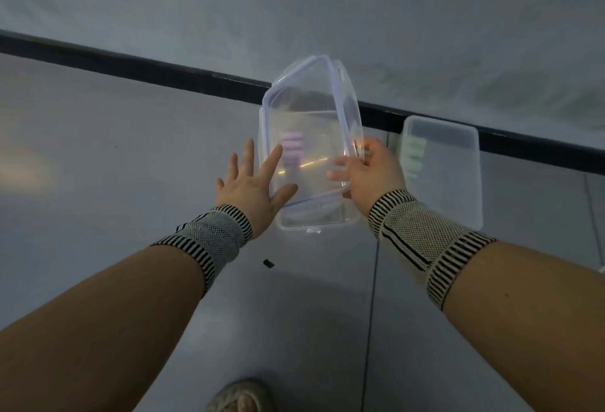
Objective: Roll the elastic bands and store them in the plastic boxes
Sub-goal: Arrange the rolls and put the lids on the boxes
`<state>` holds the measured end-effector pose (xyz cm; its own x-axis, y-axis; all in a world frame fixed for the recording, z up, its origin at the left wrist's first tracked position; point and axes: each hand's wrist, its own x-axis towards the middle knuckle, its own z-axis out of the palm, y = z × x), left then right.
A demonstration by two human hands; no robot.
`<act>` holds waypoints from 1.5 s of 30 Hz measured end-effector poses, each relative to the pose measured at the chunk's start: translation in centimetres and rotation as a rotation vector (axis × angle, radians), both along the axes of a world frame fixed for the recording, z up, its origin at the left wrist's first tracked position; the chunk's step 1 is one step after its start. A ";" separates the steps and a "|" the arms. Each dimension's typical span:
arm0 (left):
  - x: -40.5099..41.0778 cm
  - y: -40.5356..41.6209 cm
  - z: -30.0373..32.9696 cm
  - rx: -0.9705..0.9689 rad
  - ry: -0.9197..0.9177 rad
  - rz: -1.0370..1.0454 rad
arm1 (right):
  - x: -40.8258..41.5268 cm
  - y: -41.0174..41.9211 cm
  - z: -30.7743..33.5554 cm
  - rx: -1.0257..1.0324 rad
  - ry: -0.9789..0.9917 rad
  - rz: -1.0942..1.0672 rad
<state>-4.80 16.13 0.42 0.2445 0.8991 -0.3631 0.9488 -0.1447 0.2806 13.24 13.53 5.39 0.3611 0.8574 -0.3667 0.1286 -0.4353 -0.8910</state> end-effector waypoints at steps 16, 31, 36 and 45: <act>2.2 -1.1 -3.5 -0.059 0.176 -0.069 | 4.7 -1.3 -7.6 -0.318 -0.483 0.164; 1.6 -1.1 -3.6 0.029 0.025 0.136 | 4.1 -1.8 -8.3 -0.315 -0.526 0.200; 1.3 -1.2 -3.6 0.001 0.048 0.134 | 3.9 -2.1 -8.6 -0.315 -0.462 0.204; 0.7 -1.5 -4.1 0.041 -0.004 0.151 | 3.9 -2.4 -8.6 -0.284 -0.476 0.215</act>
<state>-4.11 14.58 -3.69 0.1066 0.9398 -0.3247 0.9596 -0.0117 0.2812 17.11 11.12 -3.17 0.3712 0.8214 -0.4329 0.5970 -0.5683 -0.5663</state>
